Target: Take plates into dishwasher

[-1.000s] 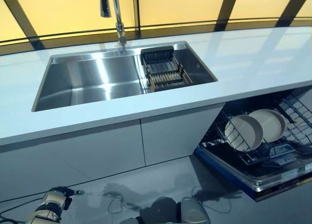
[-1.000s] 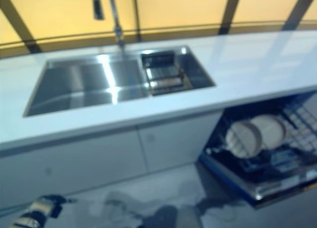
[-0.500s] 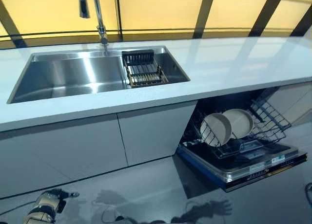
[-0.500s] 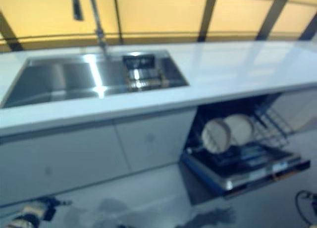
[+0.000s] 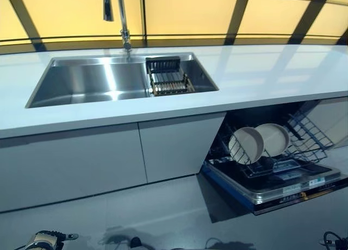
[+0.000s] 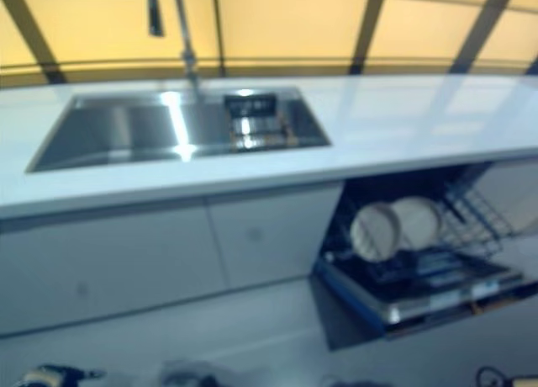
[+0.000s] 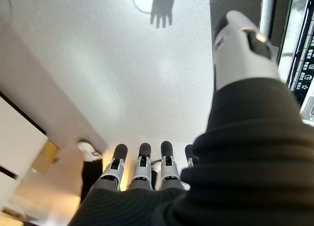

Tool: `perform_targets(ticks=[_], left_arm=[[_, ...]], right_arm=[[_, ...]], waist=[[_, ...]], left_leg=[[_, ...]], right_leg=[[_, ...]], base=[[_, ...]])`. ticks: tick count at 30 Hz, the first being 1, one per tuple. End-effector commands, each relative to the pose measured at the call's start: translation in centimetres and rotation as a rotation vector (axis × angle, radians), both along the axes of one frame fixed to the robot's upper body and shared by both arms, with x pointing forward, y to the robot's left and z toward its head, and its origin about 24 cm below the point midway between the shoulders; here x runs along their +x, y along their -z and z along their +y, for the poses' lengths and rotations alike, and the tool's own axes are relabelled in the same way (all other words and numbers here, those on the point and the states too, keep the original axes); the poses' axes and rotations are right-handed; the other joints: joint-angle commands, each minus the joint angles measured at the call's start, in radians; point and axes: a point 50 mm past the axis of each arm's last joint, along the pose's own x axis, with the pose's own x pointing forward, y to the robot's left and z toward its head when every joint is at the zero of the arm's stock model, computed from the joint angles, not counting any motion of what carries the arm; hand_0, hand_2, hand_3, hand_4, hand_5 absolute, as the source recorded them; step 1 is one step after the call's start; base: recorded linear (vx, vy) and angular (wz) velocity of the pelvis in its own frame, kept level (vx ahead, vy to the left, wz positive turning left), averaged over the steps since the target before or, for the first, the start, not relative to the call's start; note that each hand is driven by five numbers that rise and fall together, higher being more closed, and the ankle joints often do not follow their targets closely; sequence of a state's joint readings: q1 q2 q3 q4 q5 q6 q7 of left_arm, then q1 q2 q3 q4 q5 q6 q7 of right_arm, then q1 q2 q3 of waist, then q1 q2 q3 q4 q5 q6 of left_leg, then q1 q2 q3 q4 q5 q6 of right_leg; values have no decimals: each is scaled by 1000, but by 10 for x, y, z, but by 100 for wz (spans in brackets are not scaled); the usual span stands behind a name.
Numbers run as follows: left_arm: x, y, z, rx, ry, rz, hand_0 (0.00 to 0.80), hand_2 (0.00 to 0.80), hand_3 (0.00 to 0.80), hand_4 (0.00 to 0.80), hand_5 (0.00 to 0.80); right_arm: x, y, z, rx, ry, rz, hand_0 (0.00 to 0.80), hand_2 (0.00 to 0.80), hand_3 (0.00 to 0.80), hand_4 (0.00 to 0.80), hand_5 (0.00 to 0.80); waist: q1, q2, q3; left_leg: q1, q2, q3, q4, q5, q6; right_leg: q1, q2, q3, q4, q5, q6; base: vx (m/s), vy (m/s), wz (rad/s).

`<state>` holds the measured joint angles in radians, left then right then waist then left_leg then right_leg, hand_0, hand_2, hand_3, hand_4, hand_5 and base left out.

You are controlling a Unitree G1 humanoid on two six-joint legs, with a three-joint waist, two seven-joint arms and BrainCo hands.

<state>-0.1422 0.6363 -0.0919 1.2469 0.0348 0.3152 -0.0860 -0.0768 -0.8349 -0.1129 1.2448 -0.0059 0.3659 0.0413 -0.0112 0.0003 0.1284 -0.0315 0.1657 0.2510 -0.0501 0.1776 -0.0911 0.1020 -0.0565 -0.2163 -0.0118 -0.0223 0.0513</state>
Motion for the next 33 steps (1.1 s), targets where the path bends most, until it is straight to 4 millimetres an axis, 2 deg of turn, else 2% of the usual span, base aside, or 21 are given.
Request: perform_targets(ticks=[1, 3, 4, 5, 6, 7, 9, 16, 19, 23, 24, 25, 26, 28, 30, 33], left_arm=[[27, -12, 3, 15, 40, -84, 0, 0, 0, 0, 0], [34, -9, -5, -11, 71, -92, 0, 0, 0, 0, 0], [34, -6, -9, -26, 74, -90, 0, 0, 0, 0, 0], [35, -3, -13, -38, 80, -91, 0, 0, 0, 0, 0], [38, -1, -17, -45, 100, -93, 0, 0, 0, 0, 0], [43, -2, -20, -48, 118, -98, 0, 0, 0, 0, 0], [50, 1, -28, -51, 143, -108, 0, 0, 0, 0, 0], [41, 4, -27, -24, 181, -102, 0, 0, 0, 0, 0], [43, -1, -21, -4, 176, -99, 0, 0, 0, 0, 0], [35, -2, -14, 14, 134, -82, 0, 0, 0, 0, 0], [31, -2, -12, 15, 122, -77, 0, 0, 0, 0, 0], [25, 0, -11, 15, 105, -71, 0, 0, 0, 0, 0], [18, 2, -9, 18, 88, -61, 0, 0, 0, 0, 0], [10, 4, -9, 29, 44, -54, 0, 0, 0, 0, 0], [4, 9, -13, 15, -9, -65, 0, 0, 0, 0, 0], [19, 9, -20, -11, 19, -103, 0, 0, 0, 0, 0]], right_arm=[[10, -19, -13, -150, 92, -129, 0, 0, 0, 0, 0], [2, -17, -14, -162, 157, -159, 0, 0, 0, 0, 0], [0, -16, -13, -164, 174, -163, 0, 0, 0, 0, 0], [0, -13, -11, -156, 187, -159, 0, 0, 0, 0, 0], [1, -7, -5, -137, 200, -150, 0, 0, 0, 0, 0], [1, -1, 0, -120, 210, -148, 0, 0, 0, 0, 0], [8, 3, 6, -85, 208, -146, 0, 0, 0, 0, 0], [18, 0, 5, -95, 173, -173, 0, 0, 0, 0, 0], [13, 6, 9, -82, 200, -196, 0, 0, 0, 0, 0], [4, 22, 21, -21, 221, -185, 0, 0, 0, 0, 0], [-1, 28, 26, 0, 241, -185, 0, 0, 0, 0, 0], [-7, 36, 33, 20, 274, -193, 0, 0, 0, 0, 0], [-10, 43, 39, 45, 297, -203, 0, 0, 0, 0, 0], [-5, 49, 48, 67, 307, -209, 0, 0, 0, 0, 0], [-7, 56, 56, 101, 348, -223, 0, 0, 0, 0, 0], [-9, 63, 65, 145, 403, -246, 0, 0, 0, 0, 0]], waist=[[-38, -77, 17], [-64, -67, 3], [-73, -42, -4], [-77, -24, -5], [-80, -16, -2], [-84, -14, 0], [-75, -20, 10], [-71, -30, -3], [-79, -25, -1], [-77, -13, 1], [-78, -7, 2], [-78, -8, 7], [-77, -16, 19], [-67, -27, 32], [-73, -19, 45], [-73, -18, 61]], left_leg=[[3, -63, 111, 293, -207, 58], [76, -99, 75, 316, -261, 65], [140, -127, 29, 193, -271, 62], [175, -151, -25, 78, -257, 62], [178, -158, -51, 33, -248, 68], [181, -154, -47, 8, -238, 66], [177, -184, -98, -10, -240, 78], [175, -197, -52, -37, -233, 93], [177, -191, -37, -37, -227, 99], [167, -165, -23, -16, -210, 110], [155, -150, -24, 14, -213, 111], [139, -136, -27, 85, -245, 113], [121, -117, -17, 168, -293, 109], [96, -81, 35, 252, -330, 109], [82, -56, 27, 287, -333, 102], [38, -41, 26, 314, -320, 94]], right_leg=[[-10, -17, -2, 56, -5, -12], [-47, -7, -17, 81, -5, -18], [-62, 13, -26, 98, -11, -15], [-91, 23, -37, 118, -7, -7], [-133, 22, -43, 148, 9, 4], [-150, 23, -42, 144, 15, 10], [-177, 16, -24, 121, 48, 27], [-169, 13, -31, 43, 100, 53], [-182, 12, -16, 104, 93, 61], [-174, -54, 14, 190, 85, 75], [-166, -90, 47, 201, 88, 74], [-162, -140, 79, 200, 100, 74], [-176, -201, 87, 202, 128, 81], [-147, -206, 53, 182, 78, 86], [-162, -180, 73, 234, 26, 85], [-169, -168, 76, 238, 4, 79]], base=[[-303, -3, 83], [-270, 72, 47], [-213, 153, 43], [-205, 119, 65], [-250, 42, 74], [-293, -4, 70], [-281, 11, 40], [-139, 31, -3], [-121, -42, -23], [-102, -132, -20], [-112, -274, -14], [-119, -436, -11], [-102, -435, -13], [-55, -325, -35], [-32, -220, -50], [-139, -161, -28]])
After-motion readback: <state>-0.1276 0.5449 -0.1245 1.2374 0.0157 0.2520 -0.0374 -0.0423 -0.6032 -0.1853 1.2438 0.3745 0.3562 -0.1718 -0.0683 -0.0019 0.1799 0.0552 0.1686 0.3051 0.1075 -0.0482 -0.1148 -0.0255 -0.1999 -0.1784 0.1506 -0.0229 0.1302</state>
